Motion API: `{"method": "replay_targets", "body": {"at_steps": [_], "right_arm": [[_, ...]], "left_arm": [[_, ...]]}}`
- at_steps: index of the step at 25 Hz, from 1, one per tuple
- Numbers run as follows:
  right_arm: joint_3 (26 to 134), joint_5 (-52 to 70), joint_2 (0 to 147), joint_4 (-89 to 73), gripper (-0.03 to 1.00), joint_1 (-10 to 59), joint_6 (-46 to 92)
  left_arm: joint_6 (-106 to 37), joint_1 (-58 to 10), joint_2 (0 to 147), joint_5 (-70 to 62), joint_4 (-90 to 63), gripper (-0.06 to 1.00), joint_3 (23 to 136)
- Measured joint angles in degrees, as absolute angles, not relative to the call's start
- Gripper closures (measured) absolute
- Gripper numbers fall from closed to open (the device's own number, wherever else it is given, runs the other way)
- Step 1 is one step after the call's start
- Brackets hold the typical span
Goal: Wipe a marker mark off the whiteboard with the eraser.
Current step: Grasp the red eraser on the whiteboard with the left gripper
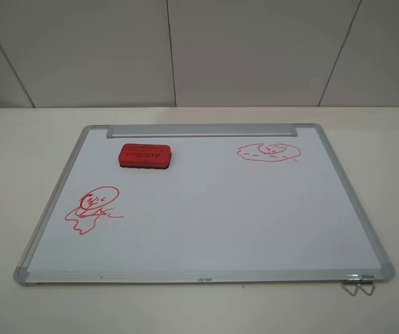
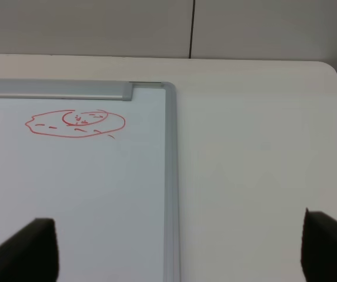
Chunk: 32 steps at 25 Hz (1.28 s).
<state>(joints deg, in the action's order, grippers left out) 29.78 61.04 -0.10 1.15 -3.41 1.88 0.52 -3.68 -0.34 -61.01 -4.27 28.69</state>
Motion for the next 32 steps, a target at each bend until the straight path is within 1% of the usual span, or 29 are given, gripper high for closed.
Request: {"method": "replay_targets", "body": {"at_steps": [25,32], "right_arm": [[29.78,61.04,-0.1,1.15,0.26,-3.41,1.88],[29.78,61.04,-0.1,1.15,0.26,-3.41,1.88]], "left_arm": [[0.52,-3.68,-0.34,-61.01,-4.27,0.17,28.69],[0.42,-6.21,-0.34,-61.01,-4.5,0.17,28.69]]}}
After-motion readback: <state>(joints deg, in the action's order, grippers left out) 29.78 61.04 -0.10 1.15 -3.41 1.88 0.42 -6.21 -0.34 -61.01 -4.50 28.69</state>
